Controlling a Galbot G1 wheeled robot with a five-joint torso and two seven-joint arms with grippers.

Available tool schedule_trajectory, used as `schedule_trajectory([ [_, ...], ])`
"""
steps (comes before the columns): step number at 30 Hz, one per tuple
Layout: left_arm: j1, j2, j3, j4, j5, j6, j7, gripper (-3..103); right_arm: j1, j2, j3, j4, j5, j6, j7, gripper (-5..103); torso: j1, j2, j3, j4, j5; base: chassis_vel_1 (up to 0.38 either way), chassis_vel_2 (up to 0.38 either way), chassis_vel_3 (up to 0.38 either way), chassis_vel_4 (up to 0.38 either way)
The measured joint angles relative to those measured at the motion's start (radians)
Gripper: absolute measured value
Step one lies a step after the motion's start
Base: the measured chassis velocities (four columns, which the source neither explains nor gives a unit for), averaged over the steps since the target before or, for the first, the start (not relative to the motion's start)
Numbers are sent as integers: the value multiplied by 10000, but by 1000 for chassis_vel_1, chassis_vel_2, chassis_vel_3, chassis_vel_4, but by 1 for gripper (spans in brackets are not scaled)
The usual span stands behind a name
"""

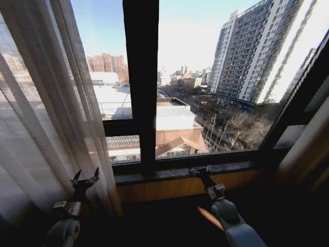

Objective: Open the curtains by pulling them apart, changing their state from closed to fully open.

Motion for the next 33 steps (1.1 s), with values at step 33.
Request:
schedule_trajectory([
  [33,2,0,0,0,0,0,1,100,0,1,1,0,0,0,-1,100,-4,3,-3,3,-9,-31,37,32,-33],
])
